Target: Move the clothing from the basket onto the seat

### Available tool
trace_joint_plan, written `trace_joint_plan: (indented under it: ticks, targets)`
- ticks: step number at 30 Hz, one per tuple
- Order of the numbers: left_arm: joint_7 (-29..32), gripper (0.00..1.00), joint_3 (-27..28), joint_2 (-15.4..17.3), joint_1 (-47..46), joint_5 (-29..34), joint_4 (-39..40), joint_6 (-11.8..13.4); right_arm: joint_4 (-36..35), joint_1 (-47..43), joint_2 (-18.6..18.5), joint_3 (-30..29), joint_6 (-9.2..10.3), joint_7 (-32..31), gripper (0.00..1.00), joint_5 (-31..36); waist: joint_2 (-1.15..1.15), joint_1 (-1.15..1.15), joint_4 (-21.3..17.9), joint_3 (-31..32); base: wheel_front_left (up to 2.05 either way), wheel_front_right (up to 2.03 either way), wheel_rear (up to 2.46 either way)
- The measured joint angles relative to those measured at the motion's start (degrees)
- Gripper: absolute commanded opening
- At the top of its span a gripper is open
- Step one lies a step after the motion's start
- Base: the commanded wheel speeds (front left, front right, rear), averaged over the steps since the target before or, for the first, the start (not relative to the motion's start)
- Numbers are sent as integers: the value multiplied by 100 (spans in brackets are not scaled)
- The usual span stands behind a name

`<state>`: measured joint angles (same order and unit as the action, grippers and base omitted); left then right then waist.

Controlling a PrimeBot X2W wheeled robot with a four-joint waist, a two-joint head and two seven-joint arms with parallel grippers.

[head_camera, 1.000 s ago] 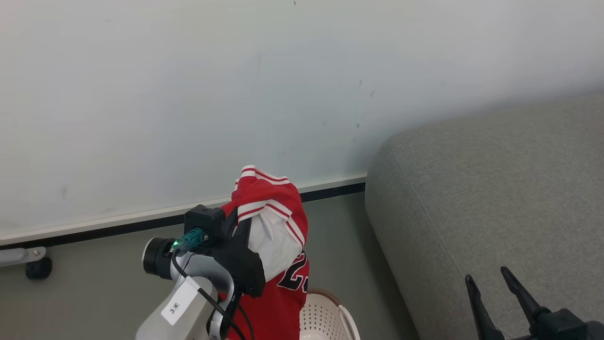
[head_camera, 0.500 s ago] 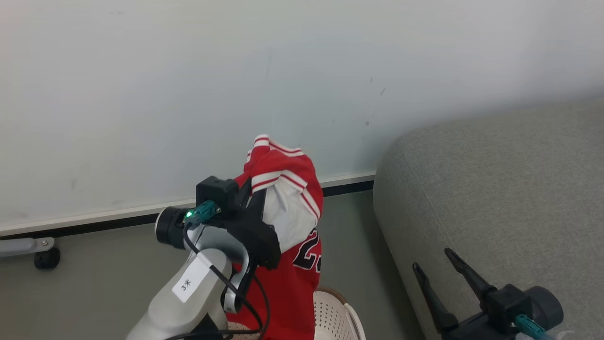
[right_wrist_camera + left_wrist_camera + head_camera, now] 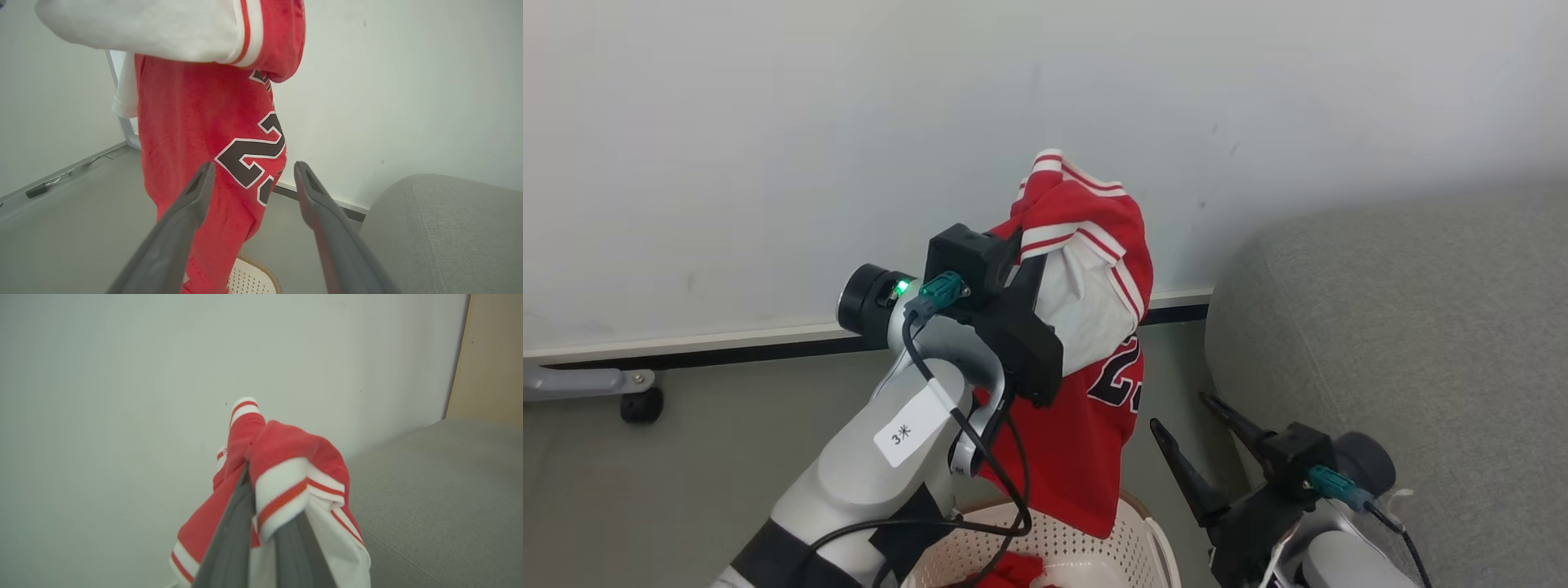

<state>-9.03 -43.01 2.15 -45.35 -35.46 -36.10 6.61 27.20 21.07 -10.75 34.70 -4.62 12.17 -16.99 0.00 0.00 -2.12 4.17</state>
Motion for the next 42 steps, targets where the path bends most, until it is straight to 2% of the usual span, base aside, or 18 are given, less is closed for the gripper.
trace_joint_plan:
  ticks: [8, 11, 19, 29, 30, 31, 32, 33, 41, 42]
  targets:
    - [112, 0, -200, -5, -185, -3, 129, 0, 906, 550, 480, 293, -130, -2, 100, 9, 0, 0, 224, -60, 0, 0, 0]
    - [147, 0, -437, 15, -217, -97, 353, 1, 1262, 721, 678, 392, -168, 0, 100, 9, 0, 0, 309, -83, 0, 0, 0]
    - [188, 0, -924, 8, -235, -637, 958, 24, 2072, 1155, 678, 506, -204, 2, 100, -16, 0, 0, 494, -139, 0, 0, 0]
    - [230, 0, -1098, 12, -327, -761, 1083, 49, 2552, 1406, 723, 857, -246, 62, 100, -109, 0, 0, 604, -163, 0, 0, 0]
    - [230, 0, -1118, 12, -339, -788, 1104, 51, 2598, 1427, 723, 896, -246, 69, 93, -111, 0, 0, 609, -163, 0, 0, 0]
    - [229, 0, -1139, 10, -359, -805, 1132, 51, 2668, 1495, 724, 960, -246, 99, 31, -113, 0, 0, 617, -164, 0, 0, 0]
    - [229, 0, -1138, 10, -362, -826, 1134, 51, 2691, 1532, 724, 990, -246, 103, 21, -114, 0, 0, 620, -165, 0, 0, 0]
    - [227, 0, -1137, 11, -362, -835, 1129, 51, 2709, 1567, 723, 1024, -246, 104, 0, -118, 0, 0, 623, -166, 0, 0, 0]
    - [152, 0, -825, 8, -343, -834, 731, 52, 2602, 1625, 728, 1332, -252, 158, 0, -326, 0, 0, 577, -176, 0, 0, 0]
    - [143, 11, -758, 7, -330, -829, 642, 52, 2572, 1627, 728, 1360, -252, 162, 0, -375, 0, 0, 557, -179, 0, 0, 0]
